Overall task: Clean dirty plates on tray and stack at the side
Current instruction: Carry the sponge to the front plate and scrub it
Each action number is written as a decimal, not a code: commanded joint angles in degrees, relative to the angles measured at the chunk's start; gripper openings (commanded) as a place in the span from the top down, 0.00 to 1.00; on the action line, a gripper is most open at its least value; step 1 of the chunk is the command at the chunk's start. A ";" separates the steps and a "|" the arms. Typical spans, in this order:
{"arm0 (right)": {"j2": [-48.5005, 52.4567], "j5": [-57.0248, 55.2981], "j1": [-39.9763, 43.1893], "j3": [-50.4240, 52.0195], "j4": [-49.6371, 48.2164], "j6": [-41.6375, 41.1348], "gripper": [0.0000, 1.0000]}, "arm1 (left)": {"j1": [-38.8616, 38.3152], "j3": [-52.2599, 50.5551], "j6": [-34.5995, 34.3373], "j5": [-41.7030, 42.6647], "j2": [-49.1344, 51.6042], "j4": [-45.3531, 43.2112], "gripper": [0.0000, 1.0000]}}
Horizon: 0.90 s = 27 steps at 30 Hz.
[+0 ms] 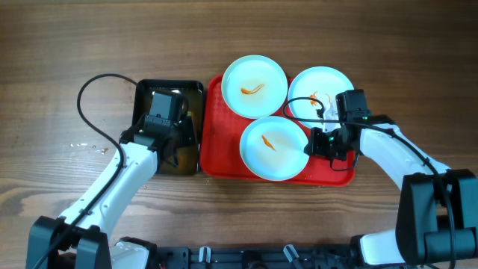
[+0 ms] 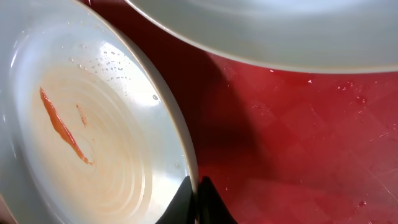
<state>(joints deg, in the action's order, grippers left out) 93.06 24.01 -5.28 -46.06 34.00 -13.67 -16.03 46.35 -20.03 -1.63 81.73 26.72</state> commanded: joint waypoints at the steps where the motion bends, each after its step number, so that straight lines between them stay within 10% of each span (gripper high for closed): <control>1: 0.83 1.57 -0.13 0.61 -0.13 -0.02 0.96 | -0.37 -0.15 0.07 2.78 -1.27 -1.05 0.96; 18: 0.83 1.55 -0.13 0.61 -0.11 -0.02 0.96 | -16.74 10.43 -21.00 32.70 17.97 -26.88 0.96; 27: 0.83 1.55 -0.13 0.61 -0.09 -0.02 0.96 | -23.19 10.34 -22.47 31.56 28.06 -26.91 0.96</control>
<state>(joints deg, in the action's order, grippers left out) 93.08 24.01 -5.28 -45.98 34.02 -13.69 -39.18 56.21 -41.58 30.81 108.27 -1.50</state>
